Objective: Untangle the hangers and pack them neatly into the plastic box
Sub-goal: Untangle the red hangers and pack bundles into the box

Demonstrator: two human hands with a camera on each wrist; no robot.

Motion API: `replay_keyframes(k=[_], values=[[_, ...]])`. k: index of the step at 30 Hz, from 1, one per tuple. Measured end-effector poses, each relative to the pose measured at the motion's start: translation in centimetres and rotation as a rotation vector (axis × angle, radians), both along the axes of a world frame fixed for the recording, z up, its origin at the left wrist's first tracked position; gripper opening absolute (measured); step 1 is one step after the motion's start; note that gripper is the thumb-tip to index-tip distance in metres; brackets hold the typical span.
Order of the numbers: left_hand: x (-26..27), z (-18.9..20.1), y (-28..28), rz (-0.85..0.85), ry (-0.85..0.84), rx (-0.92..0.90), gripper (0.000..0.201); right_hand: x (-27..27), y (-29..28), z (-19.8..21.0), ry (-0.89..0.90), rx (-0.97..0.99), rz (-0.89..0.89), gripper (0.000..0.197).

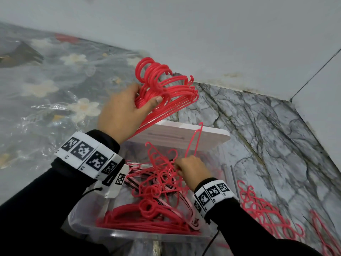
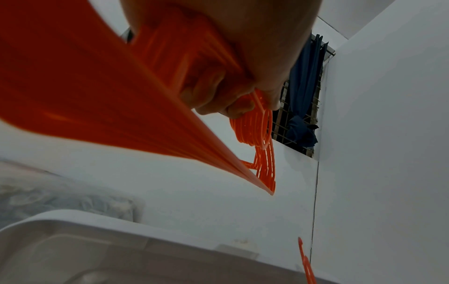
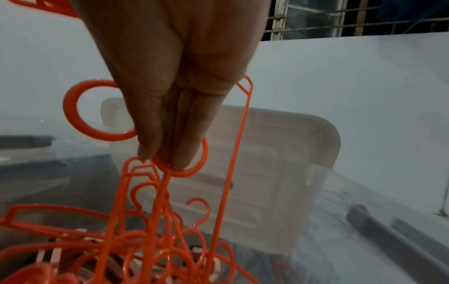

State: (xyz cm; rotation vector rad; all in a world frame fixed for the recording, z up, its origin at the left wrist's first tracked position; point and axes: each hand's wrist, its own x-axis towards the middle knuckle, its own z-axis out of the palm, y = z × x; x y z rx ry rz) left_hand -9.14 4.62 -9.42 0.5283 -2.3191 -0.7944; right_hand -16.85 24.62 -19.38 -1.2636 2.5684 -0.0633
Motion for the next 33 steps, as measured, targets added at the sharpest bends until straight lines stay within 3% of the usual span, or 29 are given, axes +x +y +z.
replay_keyframes(k=[3,7,12,16,21,25,33], values=[[0.0,0.0,0.1,-0.011,-0.005,-0.016,0.045,-0.5,0.2,-0.2,0.0,-0.089,-0.032,0.011],[-0.1,0.0,0.0,-0.037,-0.013,-0.015,0.041,-1.5,-0.1,1.9,-0.036,-0.416,-0.133,0.015],[-0.3,-0.8,0.3,-0.083,-0.1,-0.014,0.053,-1.1,-0.6,6.0,-0.428,-0.948,-0.346,0.017],[-0.5,-1.6,1.0,-0.144,-0.187,-0.028,0.078,-0.5,-0.6,7.7,-0.611,-1.167,-0.383,0.019],[-1.0,-2.2,2.3,-0.228,-0.215,0.005,0.077,-0.4,-0.7,8.3,-0.714,-1.266,-0.439,0.018],[-0.9,-2.4,3.4,-0.291,-0.195,0.04,0.057,-0.4,-0.9,8.2,-0.714,-1.329,-0.449,0.019],[-0.7,-2.5,3.7,-0.317,-0.196,0.043,0.059,-0.6,-0.9,8.1,-0.804,-1.32,-0.412,0.016]])
